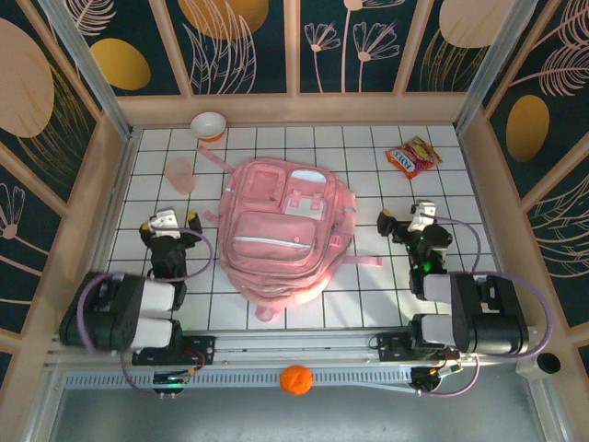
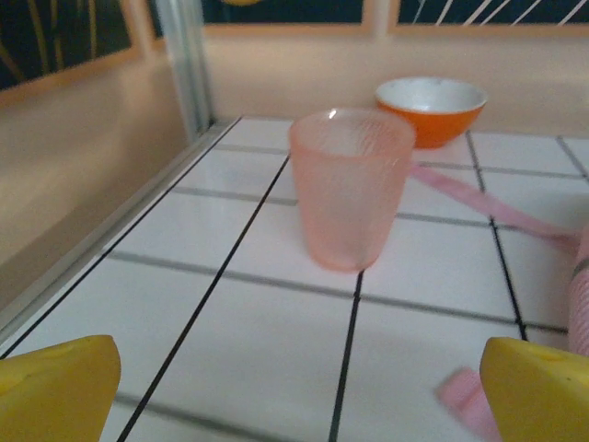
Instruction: Pack the student bag
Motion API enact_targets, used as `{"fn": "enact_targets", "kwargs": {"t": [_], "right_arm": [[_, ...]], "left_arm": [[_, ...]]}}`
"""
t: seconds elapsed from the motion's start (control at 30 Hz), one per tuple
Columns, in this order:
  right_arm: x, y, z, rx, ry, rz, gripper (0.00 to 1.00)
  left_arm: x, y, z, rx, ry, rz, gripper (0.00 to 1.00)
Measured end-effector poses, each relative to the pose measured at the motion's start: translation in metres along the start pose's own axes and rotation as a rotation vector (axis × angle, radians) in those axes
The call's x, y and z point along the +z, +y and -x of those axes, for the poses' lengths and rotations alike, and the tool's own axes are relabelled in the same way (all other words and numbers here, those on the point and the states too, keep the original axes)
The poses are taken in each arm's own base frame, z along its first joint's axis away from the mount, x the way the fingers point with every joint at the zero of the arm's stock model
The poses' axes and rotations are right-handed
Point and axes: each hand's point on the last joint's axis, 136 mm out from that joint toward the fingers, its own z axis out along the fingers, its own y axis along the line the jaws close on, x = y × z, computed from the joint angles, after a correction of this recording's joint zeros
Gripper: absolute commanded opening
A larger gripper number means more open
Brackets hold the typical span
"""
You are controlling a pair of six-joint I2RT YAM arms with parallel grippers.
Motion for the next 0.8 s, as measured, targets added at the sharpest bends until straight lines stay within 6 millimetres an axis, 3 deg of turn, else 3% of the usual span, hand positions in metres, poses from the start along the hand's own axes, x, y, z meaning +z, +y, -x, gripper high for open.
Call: {"fn": "enact_targets", "kwargs": {"t": [0.07, 0.13, 0.23, 0.33, 0.4, 0.6, 0.8], "right_arm": [[0.003, 0.014, 0.004, -0.073, -0.028, 0.021, 0.99], [0.007, 0.016, 0.006, -0.114, -0.057, 0.012, 0.99], [0.011, -0.006, 0.005, -0.1, -0.066, -0.057, 0.99], [0.012, -0.031, 0.002, -0.064, -0.077, -0.119, 0.99], [0.013, -0.033, 0.0, -0.055, -0.066, -0.108, 0.99], [0.023, -0.038, 0.024, -0.026, -0.12, -0.099, 0.99], [0.024, -0.038, 0.022, -0.011, -0.113, -0.099, 0.99]], "left_arm": [[0.01, -0.005, -0.008, 0.016, 0.029, -0.02, 0.99], [0.02, -0.004, 0.002, -0.001, 0.008, -0.012, 0.99], [0.032, 0.004, 0.024, -0.04, -0.047, 0.009, 0.99], [0.032, 0.006, 0.025, -0.05, -0.048, 0.013, 0.99], [0.032, 0.005, 0.024, -0.052, -0.044, 0.008, 0.99], [0.033, 0.004, 0.022, -0.051, -0.038, -0.002, 0.99], [0.033, 0.002, 0.022, -0.051, -0.037, -0.011, 0.99]]}}
